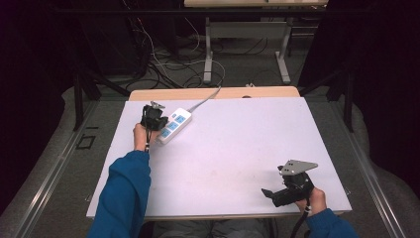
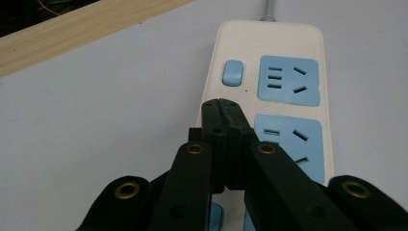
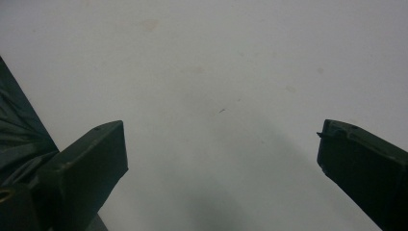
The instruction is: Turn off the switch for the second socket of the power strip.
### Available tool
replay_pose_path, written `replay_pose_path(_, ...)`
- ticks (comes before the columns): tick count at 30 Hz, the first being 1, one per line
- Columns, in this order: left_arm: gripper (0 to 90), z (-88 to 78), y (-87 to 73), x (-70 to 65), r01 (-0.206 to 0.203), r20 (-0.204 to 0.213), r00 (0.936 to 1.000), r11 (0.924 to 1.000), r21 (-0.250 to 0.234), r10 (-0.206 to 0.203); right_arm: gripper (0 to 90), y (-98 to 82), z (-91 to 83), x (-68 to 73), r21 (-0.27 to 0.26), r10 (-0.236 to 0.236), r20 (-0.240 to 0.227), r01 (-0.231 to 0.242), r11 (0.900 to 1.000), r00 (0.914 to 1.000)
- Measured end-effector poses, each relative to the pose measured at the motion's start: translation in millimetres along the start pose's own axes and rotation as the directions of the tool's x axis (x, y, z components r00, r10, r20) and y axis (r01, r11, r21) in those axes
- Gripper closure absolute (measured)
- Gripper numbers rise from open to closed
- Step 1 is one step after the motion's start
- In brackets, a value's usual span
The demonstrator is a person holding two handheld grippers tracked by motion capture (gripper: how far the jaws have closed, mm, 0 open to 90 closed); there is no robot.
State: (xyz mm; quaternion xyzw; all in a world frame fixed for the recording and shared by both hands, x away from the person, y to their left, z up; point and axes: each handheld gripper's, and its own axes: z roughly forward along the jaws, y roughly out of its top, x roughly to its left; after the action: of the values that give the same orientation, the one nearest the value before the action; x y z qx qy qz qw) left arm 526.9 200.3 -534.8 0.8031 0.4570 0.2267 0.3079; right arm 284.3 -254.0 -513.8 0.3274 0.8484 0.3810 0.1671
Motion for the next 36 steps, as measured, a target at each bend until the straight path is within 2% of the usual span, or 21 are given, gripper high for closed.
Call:
replay_pose_path(5,90.0,0.6,-0.1,-0.4,0.0,0.0,1.0,1.0,-0.008,0.0,2.9,-0.1,-0.3,0.0,0.0,0.0,0.001,0.0,1.0,1.0)
replay_pose_path(6,90.0,-0.2,0.2,-0.1,-0.002,0.0,1.0,1.0,0.003,0.002,2.9,-0.1,-0.2,-0.1,0.0,0.001,0.0,-0.001,1.0,1.0)
replay_pose_path(8,90.0,-1.7,0.4,0.9,0.006,0.002,1.0,0.9996,-0.027,-0.006,2.9,-0.1,-0.3,-0.2,0.001,-0.001,-0.001,0.001,1.0,1.0)
replay_pose_path(9,90.0,-1.8,1.4,-0.1,0.0,0.0,1.0,0.9999,-0.01,0.0,2.9,-0.1,-0.2,0.0,0.0,0.002,0.0,-0.002,1.0,1.0)
replay_pose_path(10,90.0,-0.9,1.0,-0.5,0.003,0.0,1.0,0.9997,-0.023,-0.003,2.9,-0.1,-0.3,-0.1,0.0,0.002,0.0,-0.002,1.0,1.0)
replay_pose_path(19,90.0,-1.3,1.5,0.2,-0.004,-0.001,1.0,0.9997,-0.024,0.004,2.9,-0.2,-0.3,-0.3,0.001,0.001,-0.002,-0.001,1.0,1.0)
replay_pose_path(25,90.0,-2.9,1.5,-0.1,0.006,0.002,1.0,1.0,-0.008,-0.006,2.9,-0.2,-0.6,0.2,0.001,0.008,0.0,-0.008,1.0,1.0)
replay_pose_path(29,89.8,-5.4,2.7,-0.1,0.006,0.009,0.9999,0.9997,-0.022,-0.006,2.8,-0.2,-0.5,-0.3,0.0,0.001,-0.002,-0.001,1.0,1.0)
replay_pose_path(30,81.6,-6.8,3.4,-0.4,0.008,0.007,0.9999,0.9999,-0.01,-0.008,2.8,-0.2,-0.5,0.2,0.001,0.007,0.0,-0.007,1.0,1.0)
replay_pose_path(31,79.8,-6.5,3.2,-0.8,0.012,0.009,0.9999,0.9996,-0.025,-0.012,2.9,-0.2,-0.7,0.3,0.001,0.009,0.002,-0.009,1.0,1.0)
replay_pose_path(32,75.8,-8.1,3.8,-0.1,0.001,0.011,0.9999,0.9998,-0.019,-0.001,2.9,-0.2,-0.5,0.3,0.001,0.008,0.001,-0.008,1.0,1.0)
replay_pose_path(33,72.8,-8.9,4.3,-0.2,0.006,0.008,0.9999,0.9997,-0.024,-0.005,2.8,-0.2,-0.4,0.2,0.001,0.006,0.001,-0.006,1.0,1.0)
replay_pose_path(35,61.4,-11.2,5.1,-0.2,0.016,0.01,0.9998,0.9997,-0.021,-0.016,2.9,0.0,-0.4,-0.2,0.0,0.002,0.001,-0.002,1.0,1.0)
replay_pose_path(36,56.3,-12.1,5.6,0.3,0.009,0.001,1.0,0.9997,-0.023,-0.009,2.8,-0.1,-0.8,0.2,0.004,0.005,0.001,-0.005,1.0,1.0)
